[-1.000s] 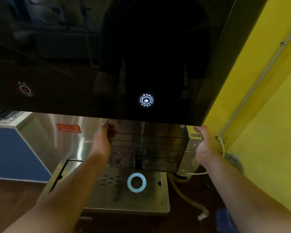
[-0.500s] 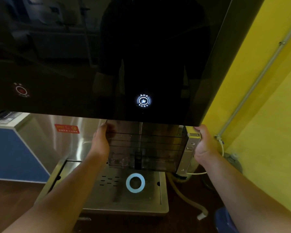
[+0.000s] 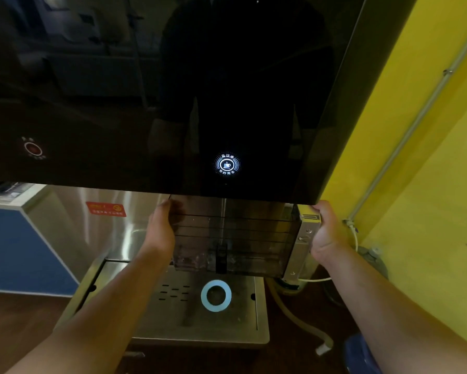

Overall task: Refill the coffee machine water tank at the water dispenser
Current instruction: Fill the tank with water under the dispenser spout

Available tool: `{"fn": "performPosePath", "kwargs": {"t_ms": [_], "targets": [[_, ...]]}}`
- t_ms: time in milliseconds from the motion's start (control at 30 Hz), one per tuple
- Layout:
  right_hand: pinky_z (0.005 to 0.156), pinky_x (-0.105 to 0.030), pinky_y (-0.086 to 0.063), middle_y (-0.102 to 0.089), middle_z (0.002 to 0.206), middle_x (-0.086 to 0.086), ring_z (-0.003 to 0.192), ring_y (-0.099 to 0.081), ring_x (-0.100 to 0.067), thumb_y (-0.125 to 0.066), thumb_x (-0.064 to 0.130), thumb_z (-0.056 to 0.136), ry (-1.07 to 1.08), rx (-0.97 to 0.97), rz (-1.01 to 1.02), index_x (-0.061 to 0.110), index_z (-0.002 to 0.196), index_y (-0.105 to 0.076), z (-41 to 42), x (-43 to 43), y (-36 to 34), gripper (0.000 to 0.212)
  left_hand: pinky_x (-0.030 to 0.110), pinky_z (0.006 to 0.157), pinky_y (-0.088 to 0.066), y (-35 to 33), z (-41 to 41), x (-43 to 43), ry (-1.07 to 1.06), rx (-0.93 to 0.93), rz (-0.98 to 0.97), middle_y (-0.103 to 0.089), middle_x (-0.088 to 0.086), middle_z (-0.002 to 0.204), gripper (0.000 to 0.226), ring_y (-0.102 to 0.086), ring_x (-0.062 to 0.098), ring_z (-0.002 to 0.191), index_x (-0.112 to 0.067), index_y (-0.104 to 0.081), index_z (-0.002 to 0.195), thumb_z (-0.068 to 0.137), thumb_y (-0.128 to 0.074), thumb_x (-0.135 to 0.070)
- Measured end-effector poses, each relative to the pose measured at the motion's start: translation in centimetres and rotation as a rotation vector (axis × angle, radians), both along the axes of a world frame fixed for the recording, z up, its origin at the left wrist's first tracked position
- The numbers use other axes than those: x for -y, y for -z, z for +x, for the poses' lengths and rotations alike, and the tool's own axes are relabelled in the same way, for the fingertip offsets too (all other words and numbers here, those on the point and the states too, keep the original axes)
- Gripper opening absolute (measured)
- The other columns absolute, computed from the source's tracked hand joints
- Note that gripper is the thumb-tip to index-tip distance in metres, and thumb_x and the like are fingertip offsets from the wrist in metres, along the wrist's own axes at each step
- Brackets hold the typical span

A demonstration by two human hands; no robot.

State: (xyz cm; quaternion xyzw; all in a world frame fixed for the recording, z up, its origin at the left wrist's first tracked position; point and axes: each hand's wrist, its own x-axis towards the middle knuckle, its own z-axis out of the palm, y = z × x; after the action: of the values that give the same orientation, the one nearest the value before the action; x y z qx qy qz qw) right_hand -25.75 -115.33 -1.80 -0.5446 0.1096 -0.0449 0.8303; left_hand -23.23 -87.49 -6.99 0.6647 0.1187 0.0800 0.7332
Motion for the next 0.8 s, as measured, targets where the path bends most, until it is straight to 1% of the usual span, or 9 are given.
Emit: {"fn": "performPosePath", "kwargs": {"t_ms": [100,233,400,567,700,800], "targets": [[0.059,-0.029,-0.037,-0.055,0.04,0.007,0.038,-0.055,-0.009,-0.035,0.03,0.097,-0.002,0.007,-0.008,0.019,0.035,-0.06,0.01,-0.01,0.03,0.068,0.036,0.088,-0.042,-0.13,0.02,-0.01,0.002,0.005,0.007,-0.066,0.008,0.096,0.036,-0.059,0.022,0.094,-0.022,-0.063,0.092,0.103,-0.03,-0.031],[0.062,-0.03,-0.04,-0.059,0.044,0.004,0.041,-0.059,-0.011,-0.037,0.031,0.096,0.002,-0.003,0.002,0.018,0.039,-0.063,0.16,0.02,0.28,0.064,0.038,0.092,-0.042,-0.06,0.01,-0.14,-0.002,-0.01,-0.007,-0.066,0.009,0.1,0.036,-0.059,0.022,0.096,-0.022,-0.064,0.094,0.102,-0.031,-0.033],[0.064,-0.032,-0.041,-0.06,0.047,0.004,0.044,-0.059,-0.012,-0.037,0.032,0.097,-0.026,0.017,0.002,0.018,0.042,-0.064,0.28,0.15,0.6,0.063,0.036,0.087,-0.041,-0.19,-0.07,-0.04,-0.009,-0.004,-0.014,-0.066,0.007,0.096,0.036,-0.059,0.021,0.094,-0.022,-0.063,0.093,0.103,-0.03,-0.031],[0.062,-0.031,-0.039,-0.058,0.042,0.005,0.041,-0.058,-0.01,-0.034,0.031,0.098,-0.034,0.009,-0.027,0.019,0.037,-0.063,0.32,0.33,0.45,0.068,0.035,0.083,-0.042,-0.05,0.14,-0.16,-0.004,-0.004,-0.015,-0.066,0.008,0.097,0.034,-0.059,0.022,0.095,-0.022,-0.064,0.093,0.102,-0.032,-0.032],[0.062,-0.03,-0.039,-0.056,0.041,0.004,0.04,-0.057,-0.009,-0.033,0.032,0.098,-0.033,0.005,-0.035,0.018,0.036,-0.062,0.63,0.45,0.67,0.07,0.038,0.087,-0.041,-0.1,0.28,-0.01,-0.006,0.002,-0.007,-0.067,0.007,0.096,0.035,-0.059,0.024,0.096,-0.022,-0.064,0.091,0.101,-0.032,-0.032],[0.064,-0.031,-0.04,-0.059,0.046,0.006,0.044,-0.059,-0.011,-0.034,0.036,0.096,-0.039,0.002,-0.027,0.019,0.04,-0.063,0.93,0.52,0.97,0.065,0.038,0.089,-0.041,-0.05,0.11,0.04,-0.002,0.003,-0.005,-0.067,0.008,0.098,0.037,-0.059,0.024,0.097,-0.022,-0.065,0.092,0.101,-0.031,-0.035]]}}
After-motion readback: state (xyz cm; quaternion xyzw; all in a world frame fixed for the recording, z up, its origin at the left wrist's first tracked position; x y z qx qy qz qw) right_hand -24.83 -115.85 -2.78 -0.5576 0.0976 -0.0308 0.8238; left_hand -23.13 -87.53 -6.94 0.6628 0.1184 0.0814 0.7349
